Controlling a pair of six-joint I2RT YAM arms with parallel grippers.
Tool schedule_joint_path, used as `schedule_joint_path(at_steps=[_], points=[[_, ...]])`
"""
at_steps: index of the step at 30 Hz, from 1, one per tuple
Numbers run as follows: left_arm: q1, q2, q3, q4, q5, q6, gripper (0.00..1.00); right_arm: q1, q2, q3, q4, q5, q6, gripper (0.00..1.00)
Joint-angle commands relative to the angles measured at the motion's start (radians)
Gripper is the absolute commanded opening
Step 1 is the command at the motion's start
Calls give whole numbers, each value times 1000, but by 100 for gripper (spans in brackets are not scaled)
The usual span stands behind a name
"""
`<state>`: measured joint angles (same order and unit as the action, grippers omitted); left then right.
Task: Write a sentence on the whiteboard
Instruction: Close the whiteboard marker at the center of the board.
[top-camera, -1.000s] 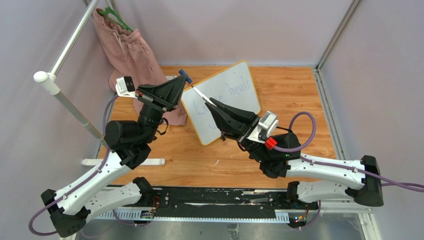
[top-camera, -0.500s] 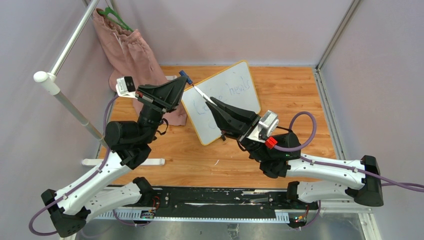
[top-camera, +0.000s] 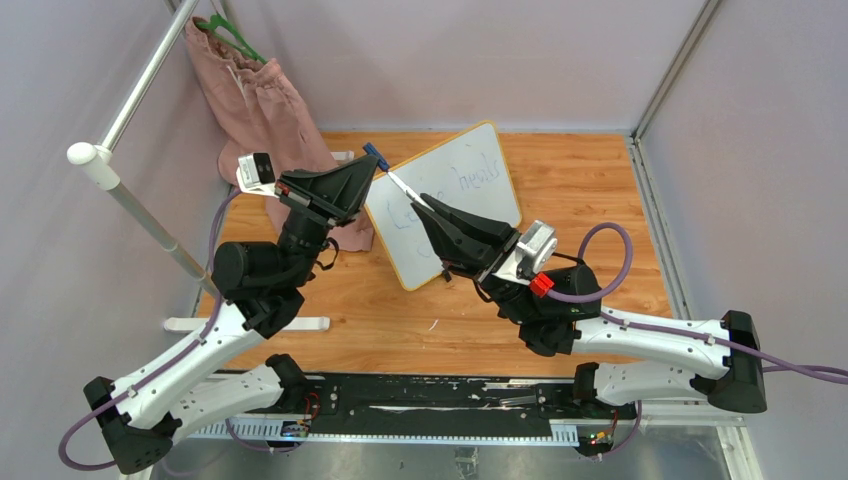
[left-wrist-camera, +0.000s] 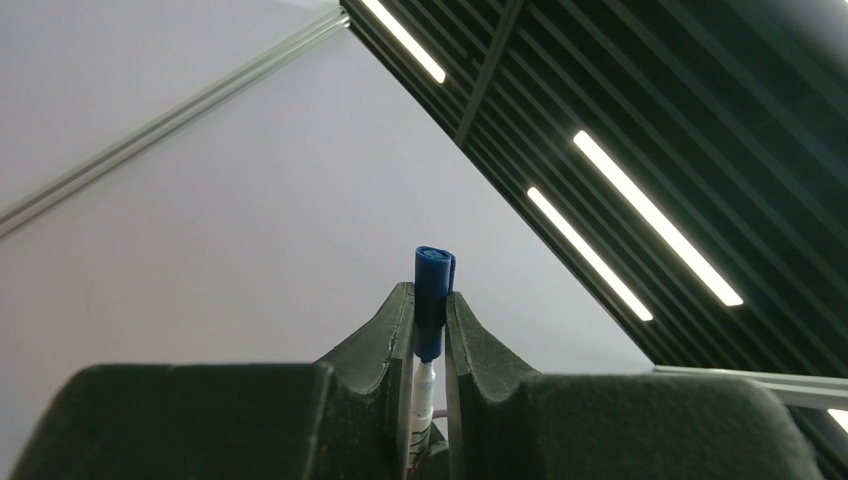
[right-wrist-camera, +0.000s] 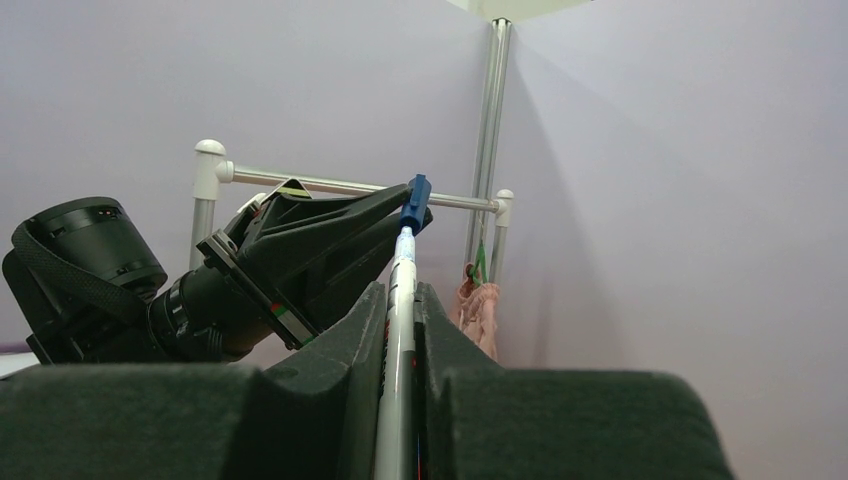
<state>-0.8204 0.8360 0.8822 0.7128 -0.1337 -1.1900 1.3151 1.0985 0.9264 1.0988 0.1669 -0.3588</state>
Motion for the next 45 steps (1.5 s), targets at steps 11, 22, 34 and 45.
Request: schedule_joint_path(at_steps=[11, 22, 34, 45], points=[[4, 10, -2, 61, 43, -8, 0, -4, 20, 58, 38, 22, 0, 0], [4, -1, -23, 63, 22, -7, 0, -4, 21, 52, 52, 26, -9, 0], [4, -1, -34, 66, 24, -14, 0, -5, 29, 58, 71, 11, -15, 0], [4, -6, -34, 66, 26, -9, 0, -4, 32, 63, 64, 11, -22, 0]])
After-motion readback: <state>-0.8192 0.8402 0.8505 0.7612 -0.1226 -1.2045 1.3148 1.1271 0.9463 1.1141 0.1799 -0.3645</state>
